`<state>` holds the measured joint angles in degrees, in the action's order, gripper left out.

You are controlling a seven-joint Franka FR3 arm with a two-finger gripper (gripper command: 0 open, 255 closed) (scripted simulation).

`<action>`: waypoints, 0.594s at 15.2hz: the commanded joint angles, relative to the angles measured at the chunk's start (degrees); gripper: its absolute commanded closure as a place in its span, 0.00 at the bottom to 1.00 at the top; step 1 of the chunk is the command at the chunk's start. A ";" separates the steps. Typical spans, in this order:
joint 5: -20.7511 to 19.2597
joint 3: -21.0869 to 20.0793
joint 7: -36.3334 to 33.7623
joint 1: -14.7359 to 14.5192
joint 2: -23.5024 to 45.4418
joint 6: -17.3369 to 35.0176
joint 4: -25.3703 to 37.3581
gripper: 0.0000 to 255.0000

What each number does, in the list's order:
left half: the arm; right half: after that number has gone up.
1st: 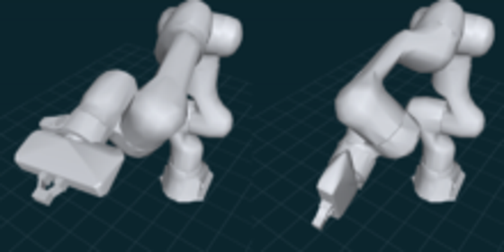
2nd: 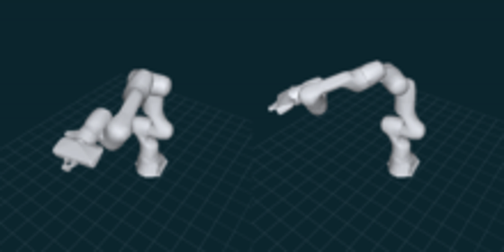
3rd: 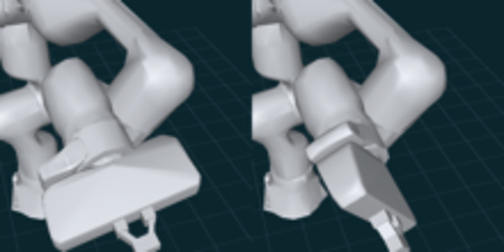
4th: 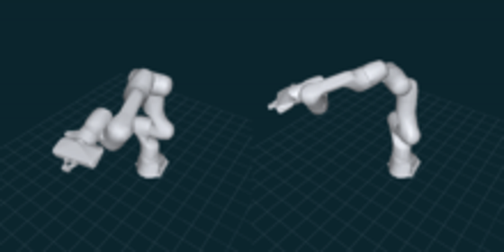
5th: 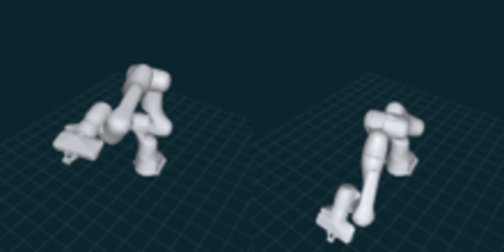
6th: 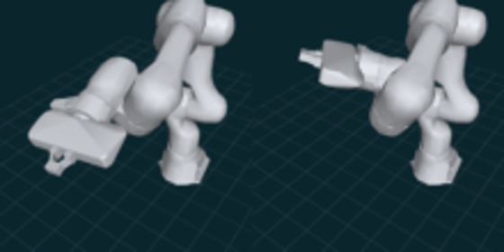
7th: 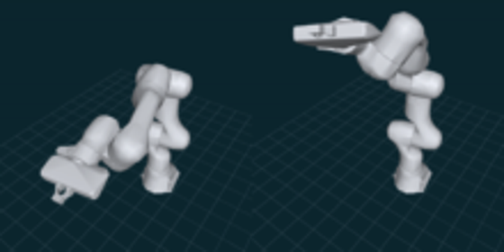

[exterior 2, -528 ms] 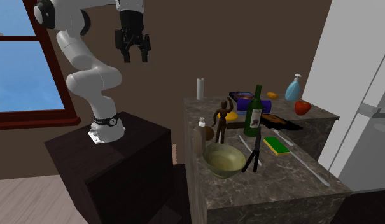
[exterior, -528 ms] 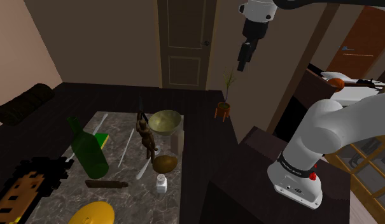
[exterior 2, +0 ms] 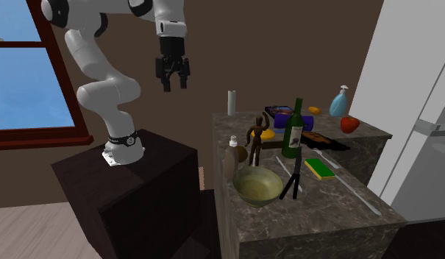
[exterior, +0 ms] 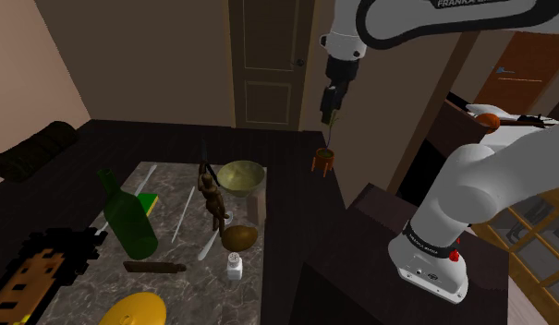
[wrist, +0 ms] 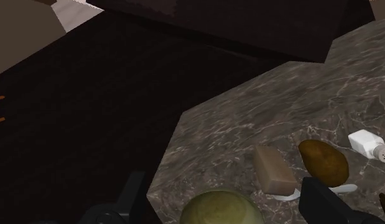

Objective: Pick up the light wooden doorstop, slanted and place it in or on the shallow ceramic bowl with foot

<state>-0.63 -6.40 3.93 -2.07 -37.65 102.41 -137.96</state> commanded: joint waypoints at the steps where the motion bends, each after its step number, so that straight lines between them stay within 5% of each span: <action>1: 0.61 -1.00 -1.00 -0.41 2.78 3.22 -0.82 0.00; 9: 1.78 -5.09 -5.10 -1.67 16.76 15.65 -1.00 0.00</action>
<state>1.06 -11.09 -0.74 -3.61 -22.43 116.68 -138.98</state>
